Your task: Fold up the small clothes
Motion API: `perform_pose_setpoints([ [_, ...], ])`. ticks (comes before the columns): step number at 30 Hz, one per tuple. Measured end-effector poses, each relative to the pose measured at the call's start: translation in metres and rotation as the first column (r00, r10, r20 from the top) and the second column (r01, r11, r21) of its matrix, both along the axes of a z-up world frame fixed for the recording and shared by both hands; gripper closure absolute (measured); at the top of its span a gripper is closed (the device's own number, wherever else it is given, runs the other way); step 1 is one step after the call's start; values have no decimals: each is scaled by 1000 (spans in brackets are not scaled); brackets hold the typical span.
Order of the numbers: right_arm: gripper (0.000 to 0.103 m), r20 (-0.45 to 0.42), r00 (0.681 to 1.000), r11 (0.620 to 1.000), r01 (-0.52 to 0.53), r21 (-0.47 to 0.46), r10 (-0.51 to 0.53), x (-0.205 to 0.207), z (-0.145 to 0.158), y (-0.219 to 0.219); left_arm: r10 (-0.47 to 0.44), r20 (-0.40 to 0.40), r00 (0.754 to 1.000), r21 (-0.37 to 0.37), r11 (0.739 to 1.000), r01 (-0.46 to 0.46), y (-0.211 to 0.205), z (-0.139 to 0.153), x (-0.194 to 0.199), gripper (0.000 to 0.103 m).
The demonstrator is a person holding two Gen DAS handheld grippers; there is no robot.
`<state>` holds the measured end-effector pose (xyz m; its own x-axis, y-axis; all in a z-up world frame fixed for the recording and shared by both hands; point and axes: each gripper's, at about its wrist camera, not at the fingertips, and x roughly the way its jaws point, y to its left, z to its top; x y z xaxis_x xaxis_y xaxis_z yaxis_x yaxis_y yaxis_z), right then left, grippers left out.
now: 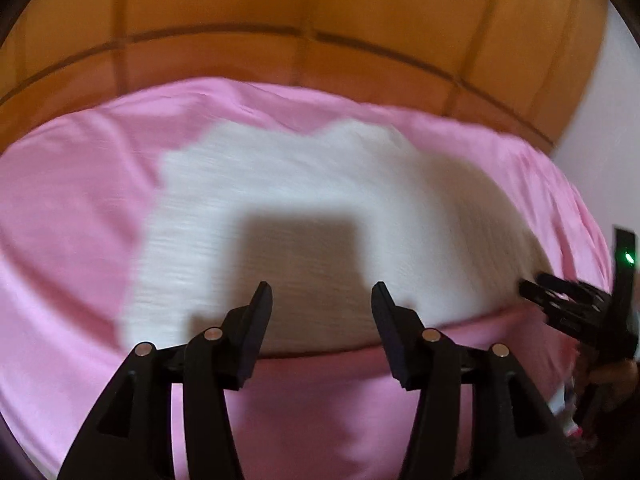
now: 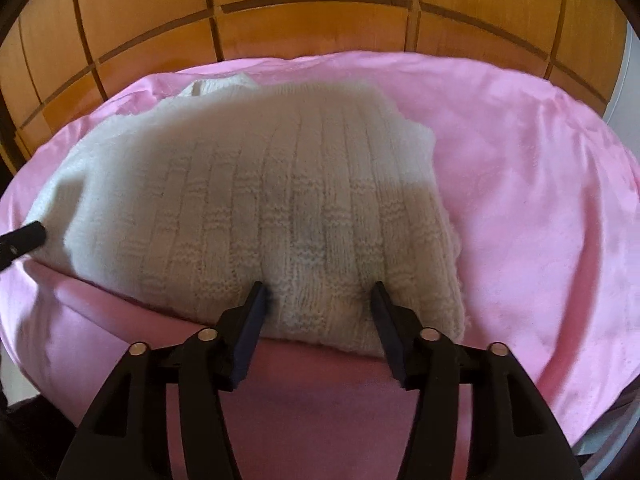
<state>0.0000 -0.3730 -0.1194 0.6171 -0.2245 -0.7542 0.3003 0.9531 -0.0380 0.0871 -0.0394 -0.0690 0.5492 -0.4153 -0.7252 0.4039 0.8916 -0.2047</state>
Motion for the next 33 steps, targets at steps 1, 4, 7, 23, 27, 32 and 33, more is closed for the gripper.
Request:
perform_pose_setpoints([
  [1,46,31,999,1000,-18,-5,18,-1,10,6,38,4,999,-13,999,-38,13,3,3,51],
  [4,41,73,996,998,-59,-11,60,6,26,15,148,-24,989,-33,988,-149,57,0,11,51],
  [7,39,106,987,992,-124,13,122,24,35,33,232,-56,971,-18,972,-233,92,-13,17,53],
  [23,28,39,979,980,-197,-27,198,134,-14,70,284,-41,958,143,950,-276,77,-23,33,51],
  [27,28,57,978,980,-198,-29,199,130,-12,71,265,48,963,139,953,-269,66,8,29,39],
  [32,26,74,979,981,-192,43,188,119,4,61,218,105,970,138,963,-231,48,31,30,34],
  [33,26,80,980,981,-188,52,183,117,7,58,208,113,972,135,966,-223,44,34,31,34],
])
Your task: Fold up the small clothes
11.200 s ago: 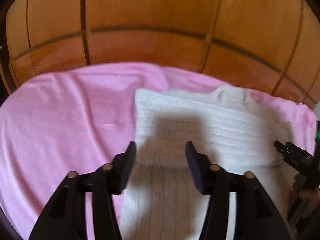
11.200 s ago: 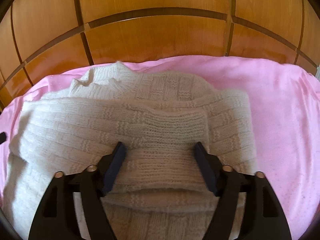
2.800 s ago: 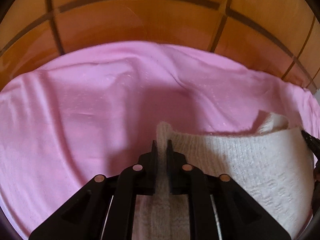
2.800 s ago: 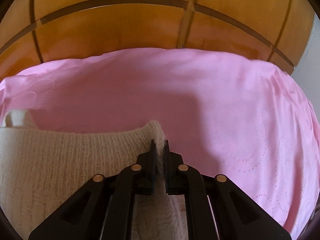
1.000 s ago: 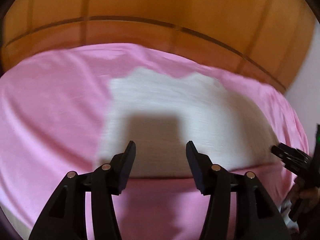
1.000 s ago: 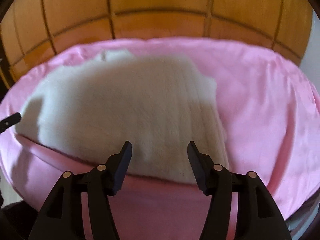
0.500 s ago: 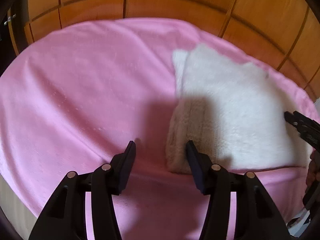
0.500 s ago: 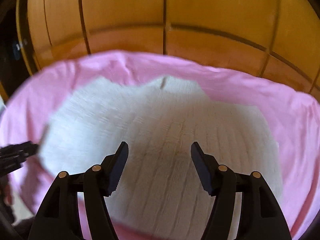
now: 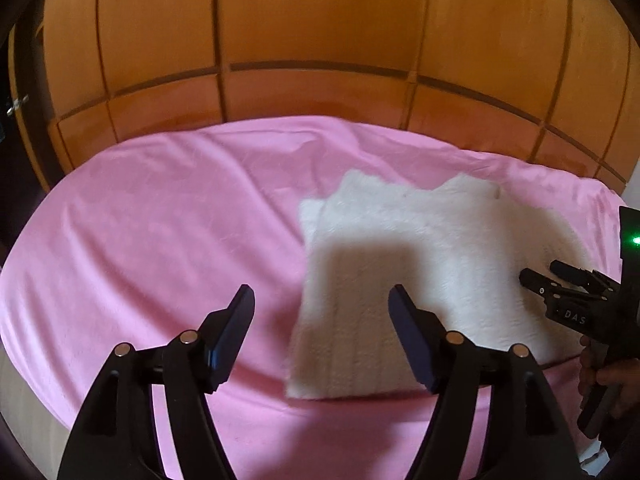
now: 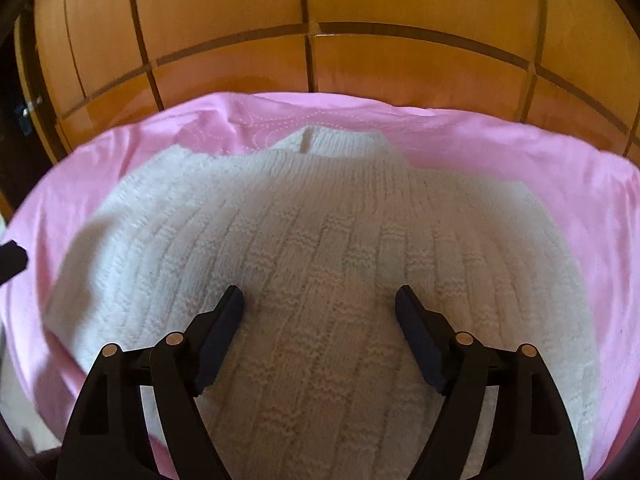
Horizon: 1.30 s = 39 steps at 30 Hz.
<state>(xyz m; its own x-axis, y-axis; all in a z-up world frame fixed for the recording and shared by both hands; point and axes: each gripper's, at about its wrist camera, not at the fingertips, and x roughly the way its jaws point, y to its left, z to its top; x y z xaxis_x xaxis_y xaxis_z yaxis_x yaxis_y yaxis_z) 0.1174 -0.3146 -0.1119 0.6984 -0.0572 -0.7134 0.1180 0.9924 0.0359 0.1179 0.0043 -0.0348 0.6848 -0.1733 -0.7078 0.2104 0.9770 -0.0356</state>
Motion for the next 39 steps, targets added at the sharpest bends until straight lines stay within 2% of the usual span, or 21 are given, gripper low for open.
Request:
perform_pose_setpoints([
  [6,23,48,994,994,94,54,-96,-25,22,-38,-55,15,998,3,999,54,-21,8,-5,33],
  [9,20,60,980,981,184,64,-188,-41,27,-73,-70,9,997,3,998,70,-29,7,-6,33],
  [14,20,45,939,933,331,141,-340,-72,23,-136,-95,3,995,16,995,95,-42,5,-9,31],
  [19,20,6,901,871,418,259,-434,-96,7,-178,-111,-5,994,32,993,111,-53,4,-12,31],
  [22,20,-9,894,848,428,313,-448,-105,-2,-188,-120,-14,993,33,992,120,-58,3,-10,30],
  [28,19,-16,902,843,410,349,-432,-108,-8,-189,-179,-23,984,41,983,180,-80,-1,1,34],
  [29,20,-14,901,843,410,349,-433,-109,-8,-190,-196,-28,980,34,980,197,-85,-2,3,38],
  [31,20,-9,900,844,411,344,-435,-110,-7,-191,-239,-43,970,22,970,240,-97,-7,8,39],
  [35,19,-4,905,848,399,348,-424,-110,-8,-192,-296,-102,950,50,952,302,-128,-28,21,44],
  [37,19,-12,911,855,391,342,-412,-108,-10,-190,-287,-135,948,59,953,297,-142,-41,34,42],
  [39,20,-19,922,864,368,343,-386,-104,-14,-186,-273,-148,950,83,954,287,-152,-51,46,36],
])
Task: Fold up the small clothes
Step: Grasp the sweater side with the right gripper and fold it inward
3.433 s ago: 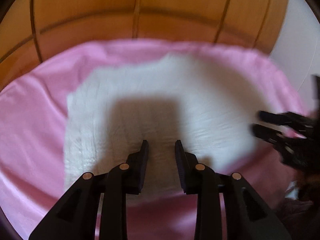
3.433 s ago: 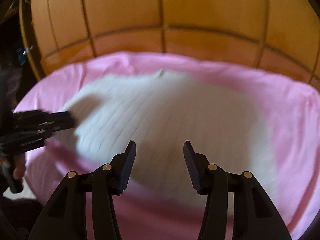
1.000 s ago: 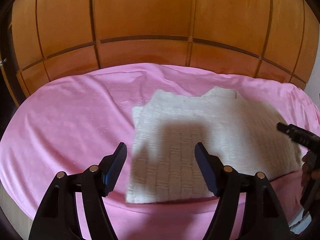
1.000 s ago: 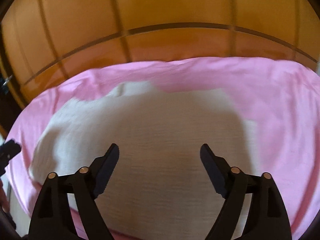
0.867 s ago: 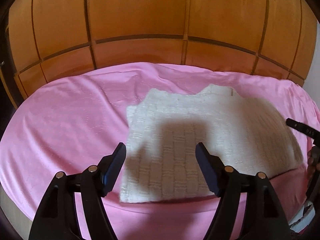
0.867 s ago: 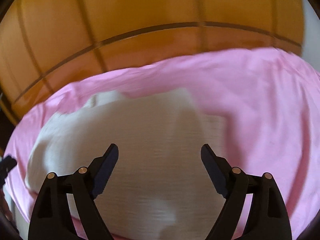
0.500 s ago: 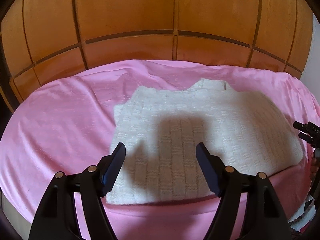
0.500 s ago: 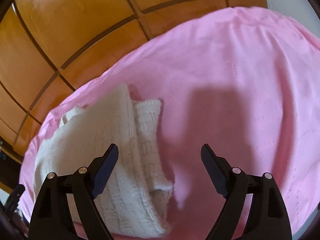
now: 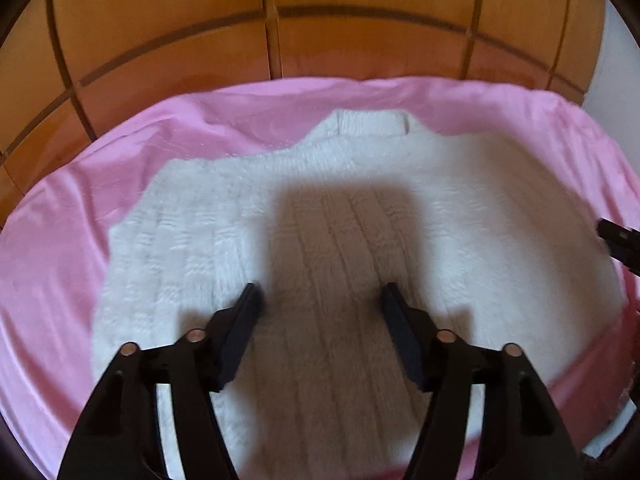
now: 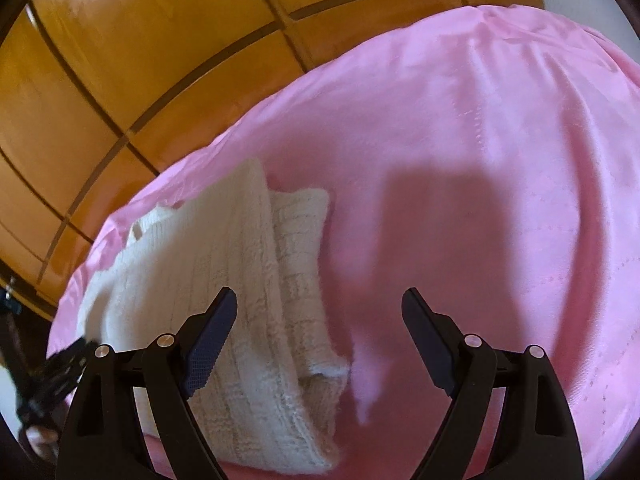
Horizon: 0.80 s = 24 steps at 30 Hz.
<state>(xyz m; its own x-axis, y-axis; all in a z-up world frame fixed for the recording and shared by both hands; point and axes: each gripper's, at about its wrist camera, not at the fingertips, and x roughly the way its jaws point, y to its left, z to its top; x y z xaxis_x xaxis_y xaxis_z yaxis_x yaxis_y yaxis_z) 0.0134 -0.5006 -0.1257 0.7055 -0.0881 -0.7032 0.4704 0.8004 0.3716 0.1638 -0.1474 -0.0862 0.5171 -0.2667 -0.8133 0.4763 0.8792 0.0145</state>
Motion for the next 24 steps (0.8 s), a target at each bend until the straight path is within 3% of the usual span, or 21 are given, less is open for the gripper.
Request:
perform_pose_setpoints([
  [2,19,3,999,998,-51,42,51,5,-6,6,14,-5,1000,-2,1000,-14,-4,-6,9,29],
  [5,19,-17,990,988,-139,60,141,14,-15,19,25,-16,1000,-22,999,-25,-2,-7,13,27],
  [8,19,-25,986,986,-163,47,164,16,-18,24,21,-8,1000,-19,1000,-21,1,-3,9,28],
  [12,19,-10,981,976,-191,109,193,10,-22,19,53,7,999,-39,998,-53,10,13,2,29],
  [24,20,-48,970,960,-226,163,236,4,-22,27,93,93,991,-116,990,-82,41,47,-29,29],
])
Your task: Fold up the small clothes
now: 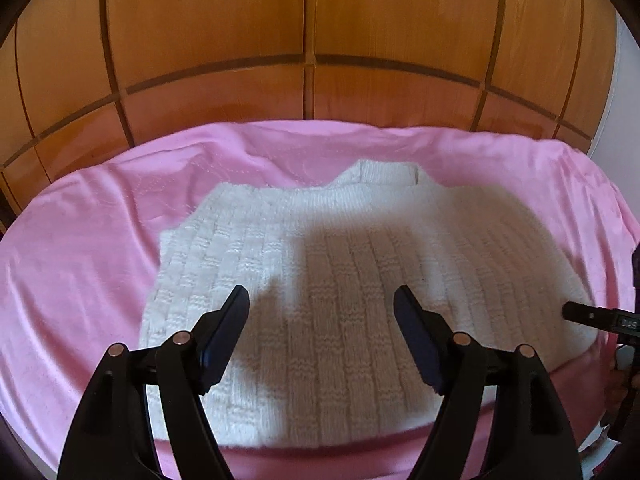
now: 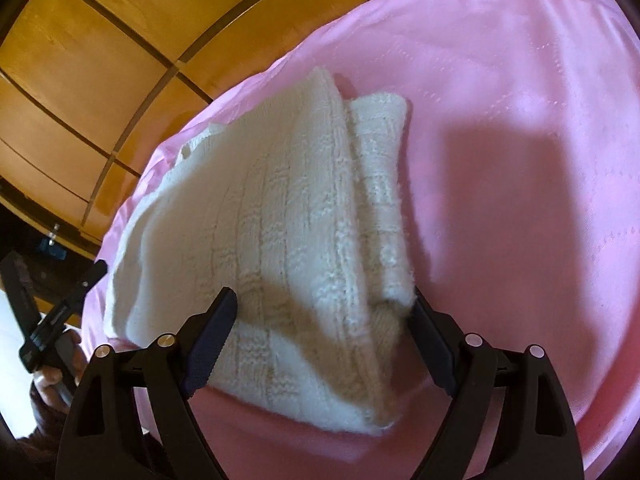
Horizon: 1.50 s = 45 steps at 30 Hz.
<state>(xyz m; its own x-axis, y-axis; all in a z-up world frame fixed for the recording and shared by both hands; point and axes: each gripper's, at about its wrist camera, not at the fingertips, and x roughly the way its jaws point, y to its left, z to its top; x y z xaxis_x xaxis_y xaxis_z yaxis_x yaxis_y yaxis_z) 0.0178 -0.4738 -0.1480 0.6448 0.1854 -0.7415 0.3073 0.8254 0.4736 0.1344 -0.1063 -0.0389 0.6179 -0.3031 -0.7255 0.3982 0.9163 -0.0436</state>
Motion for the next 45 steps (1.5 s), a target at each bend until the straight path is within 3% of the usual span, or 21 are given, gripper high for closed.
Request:
perform_pose_setpoints([
  [5,56,-12,1000,1000,-24,14,24,6,0,6,10,-7,1000,-23,1000,-11,8,1,-4,29],
  [7,62,-18,999,999,-36,21,36,8,1,10,15,-11,1000,-29,999,-16,10,-1,-5,29],
  [14,75,-52,997,999,-50,23,51,13,5,15,34,-31,999,-24,999,-34,18,-11,-5,29],
  [18,81,-36,998,999,-47,-1,47,13,18,22,32,-88,996,-10,999,-33,23,-30,2,30],
  [25,85,99,991,995,-98,25,95,19,71,46,7,-188,982,-52,999,-17,36,-60,15,33],
  [27,85,135,982,991,-134,22,130,28,88,62,-9,-211,977,-117,993,-16,43,-60,17,33],
  [32,86,213,939,962,-273,-11,269,68,128,123,-42,-285,958,-297,954,-47,76,-55,26,46],
  [36,86,229,892,919,-392,-40,390,109,136,185,-31,-311,950,-402,910,-102,117,-48,29,47],
  [39,87,204,854,877,-476,-65,479,136,126,232,-1,-308,951,-432,891,-139,148,-45,29,47],
  [45,87,56,790,791,-603,-105,610,163,69,316,49,-331,942,-509,832,-222,202,-46,31,47],
])
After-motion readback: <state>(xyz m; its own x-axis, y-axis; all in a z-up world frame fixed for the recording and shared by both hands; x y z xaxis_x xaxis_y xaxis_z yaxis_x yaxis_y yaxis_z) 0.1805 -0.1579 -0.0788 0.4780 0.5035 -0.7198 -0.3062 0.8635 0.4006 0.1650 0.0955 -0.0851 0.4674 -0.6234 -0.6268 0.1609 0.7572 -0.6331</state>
